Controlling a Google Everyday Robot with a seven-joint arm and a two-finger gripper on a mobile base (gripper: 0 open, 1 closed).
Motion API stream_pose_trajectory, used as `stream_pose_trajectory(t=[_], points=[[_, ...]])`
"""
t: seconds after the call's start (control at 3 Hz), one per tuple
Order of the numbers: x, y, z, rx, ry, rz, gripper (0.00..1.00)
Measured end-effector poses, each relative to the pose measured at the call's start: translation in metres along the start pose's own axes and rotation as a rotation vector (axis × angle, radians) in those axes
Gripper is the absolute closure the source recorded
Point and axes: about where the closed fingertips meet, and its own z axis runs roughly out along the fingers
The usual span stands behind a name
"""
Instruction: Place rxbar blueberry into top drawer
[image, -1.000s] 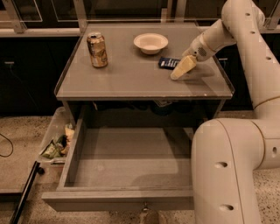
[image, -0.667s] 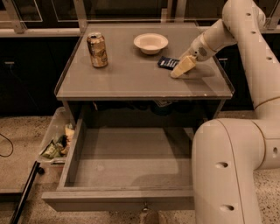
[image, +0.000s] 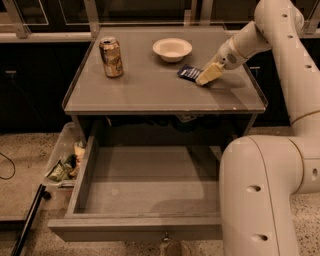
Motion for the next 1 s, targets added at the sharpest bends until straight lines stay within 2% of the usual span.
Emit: stream_pose_trajectory(t=[0.33, 0.67, 1.0], points=[[-0.0002, 0.0000, -0.0002, 0.000, 0.000, 0.000, 1.00], [-0.0021, 0.0000, -0.0025, 0.000, 0.000, -0.001, 1.00], [-0.0023, 0.0031, -0.0044, -0.007, 0.004, -0.032, 1.00]])
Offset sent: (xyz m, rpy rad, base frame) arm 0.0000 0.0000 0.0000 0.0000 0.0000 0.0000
